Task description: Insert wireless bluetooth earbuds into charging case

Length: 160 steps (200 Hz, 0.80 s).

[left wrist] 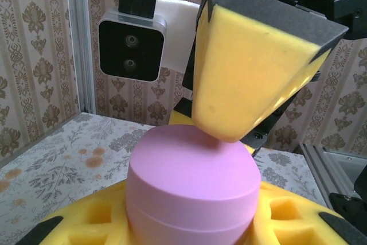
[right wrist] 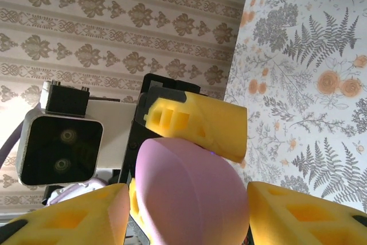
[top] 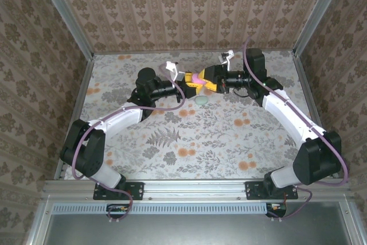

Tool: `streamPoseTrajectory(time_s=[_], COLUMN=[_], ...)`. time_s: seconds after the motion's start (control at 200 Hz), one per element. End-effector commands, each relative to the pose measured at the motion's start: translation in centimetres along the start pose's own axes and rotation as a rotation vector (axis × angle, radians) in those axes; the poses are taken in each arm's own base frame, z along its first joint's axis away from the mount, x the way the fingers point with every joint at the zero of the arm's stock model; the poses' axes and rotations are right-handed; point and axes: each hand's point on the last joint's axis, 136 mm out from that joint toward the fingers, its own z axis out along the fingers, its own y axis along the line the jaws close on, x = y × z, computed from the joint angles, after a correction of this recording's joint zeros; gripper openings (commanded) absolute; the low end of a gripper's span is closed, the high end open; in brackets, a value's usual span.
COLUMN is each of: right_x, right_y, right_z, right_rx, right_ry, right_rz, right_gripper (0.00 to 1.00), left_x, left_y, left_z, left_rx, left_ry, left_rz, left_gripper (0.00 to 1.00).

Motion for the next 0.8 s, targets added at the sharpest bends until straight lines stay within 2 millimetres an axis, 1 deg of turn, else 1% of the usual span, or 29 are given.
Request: streamPoseTrajectory(time_s=[0.0, 0.125, 0.3, 0.36, 0.445, 0.54, 0.595, 0.635, 0.74, 0.795], right_x=[-0.1, 0.0, -0.1, -0.3, -1.0, -1.5, -1.7, -1.7, -1.4, -1.0], right_y=[-0.1, 0.0, -0.1, -0.2, -0.4, -1.0, -2.0, -3.2, -7.2, -10.2], right_z=[0.3, 0.3, 0.1, -0.2, -0.7, -1.1, -1.0, -1.0, -1.2, -1.0], right_rx=[-0.038, -0.050, -0.046, -0.042, -0.028, -0.007, 0.020, 0.054, 0.188, 0.272], right_ry=[0.018, 0.024, 0.010, -0.008, -0.064, -0.123, -0.147, -0.162, -0.195, -0.196], right_rz=[0.022, 0.023, 0.017, 0.012, 0.002, -0.014, -0.011, -0.009, 0.009, 0.045], right_gripper=[0.57, 0.46, 0.31, 0.31, 0.27, 0.26, 0.26, 0.26, 0.27, 0.26], left_x=[-2.0, -1.7, -1.3, -1.0, -0.2, 1.4, 2.3, 2.8, 4.1, 4.2], left_y=[-1.0, -0.8, -0.7, -0.5, -0.4, -0.4, -0.3, -0.3, 0.1, 0.4], left_z=[-0.1, 0.0, -0.1, -0.1, -0.4, -1.2, -1.6, -2.0, -3.0, -3.6], left_rx=[0.033, 0.023, 0.015, 0.006, -0.020, -0.056, -0.075, -0.089, -0.148, -0.192], left_ry=[-0.045, -0.040, -0.022, -0.012, 0.022, 0.062, 0.077, 0.089, 0.113, 0.113], left_rz=[0.039, 0.037, 0.032, 0.032, 0.023, 0.008, -0.011, -0.024, -0.047, -0.043], left_gripper=[0.31, 0.32, 0.37, 0.43, 0.58, 0.63, 0.65, 0.66, 0.67, 0.67])
